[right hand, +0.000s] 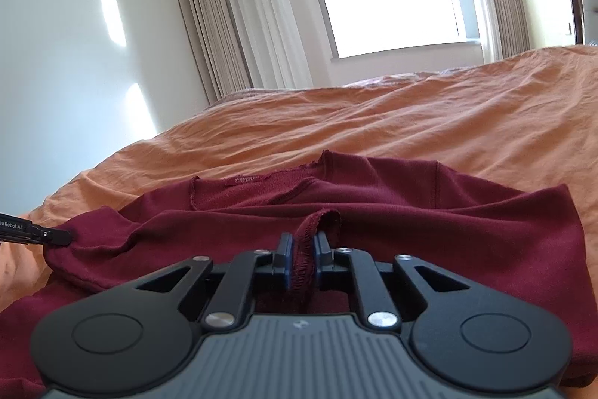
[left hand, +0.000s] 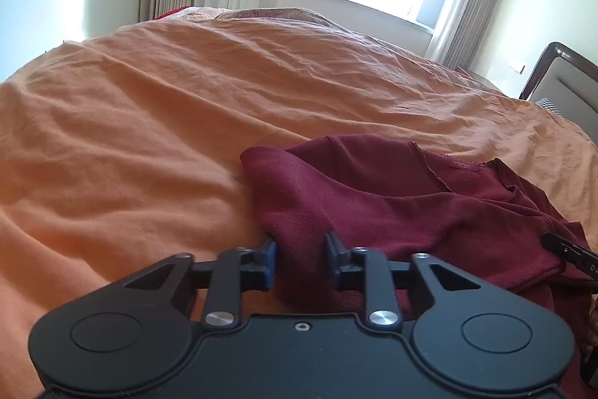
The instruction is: Fold small clothes
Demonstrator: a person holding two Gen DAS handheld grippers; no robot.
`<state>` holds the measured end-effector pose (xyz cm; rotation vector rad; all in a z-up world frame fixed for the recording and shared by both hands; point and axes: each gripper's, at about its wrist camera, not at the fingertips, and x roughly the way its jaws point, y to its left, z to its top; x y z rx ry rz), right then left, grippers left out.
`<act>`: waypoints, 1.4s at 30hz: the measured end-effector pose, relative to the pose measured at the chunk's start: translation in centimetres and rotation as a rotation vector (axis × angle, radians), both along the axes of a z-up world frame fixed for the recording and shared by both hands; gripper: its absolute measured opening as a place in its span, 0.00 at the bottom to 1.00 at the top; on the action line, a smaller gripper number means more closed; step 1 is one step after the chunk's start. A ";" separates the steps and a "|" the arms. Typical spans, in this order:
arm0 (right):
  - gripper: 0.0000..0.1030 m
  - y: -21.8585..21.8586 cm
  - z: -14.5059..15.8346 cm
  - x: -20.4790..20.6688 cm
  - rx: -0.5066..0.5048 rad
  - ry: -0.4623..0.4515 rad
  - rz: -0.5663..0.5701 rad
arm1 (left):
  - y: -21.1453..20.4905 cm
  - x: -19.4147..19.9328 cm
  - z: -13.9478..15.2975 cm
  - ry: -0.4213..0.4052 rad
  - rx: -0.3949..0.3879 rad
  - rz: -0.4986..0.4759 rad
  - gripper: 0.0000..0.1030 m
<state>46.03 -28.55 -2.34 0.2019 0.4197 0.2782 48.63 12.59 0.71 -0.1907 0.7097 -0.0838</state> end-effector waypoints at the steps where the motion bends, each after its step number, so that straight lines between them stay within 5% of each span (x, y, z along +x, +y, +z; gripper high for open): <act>1: 0.12 0.1 0.1 -0.3 -0.009 -0.022 -0.013 | -0.3 -0.1 0.5 -0.033 0.006 -0.004 0.14; 4: 0.12 0.1 -0.1 -0.4 -0.024 -0.035 -0.030 | -1.3 -0.5 1.8 -0.099 0.036 -0.004 0.12; 9: 0.12 -0.1 -1.3 0.3 -0.006 0.012 -0.023 | -0.5 0.9 1.1 0.063 -0.038 0.091 0.17; 12: 0.12 -0.4 -1.6 0.3 0.016 0.017 -0.020 | 0.2 0.2 0.9 0.056 -0.054 0.084 0.31; 14: 0.12 -0.5 -1.7 0.3 0.023 0.016 -0.020 | 0.7 -0.8 0.9 0.041 -0.056 0.082 0.53; 21: 0.13 -0.6 -2.1 0.5 0.040 0.022 -0.022 | 1.3 -5.0 0.0 0.005 0.125 0.000 0.73; 26: 0.13 -0.4 -2.2 0.5 0.034 0.022 -0.025 | -0.7 -6.3 -1.7 -0.013 0.301 -0.074 0.73; 33: 0.14 -0.3 -2.4 0.7 0.033 0.027 -0.028 | -3.1 -4.3 -1.0 -0.114 0.276 -0.060 0.70; 39: 0.14 -0.4 -2.6 0.8 0.042 0.031 -0.029 | -4.8 -3.3 -0.8 -0.178 0.315 -0.023 0.46; 42: 0.14 -0.4 -2.6 0.8 0.042 0.027 -0.028 | -5.0 -3.4 -0.6 -0.177 0.323 0.001 0.25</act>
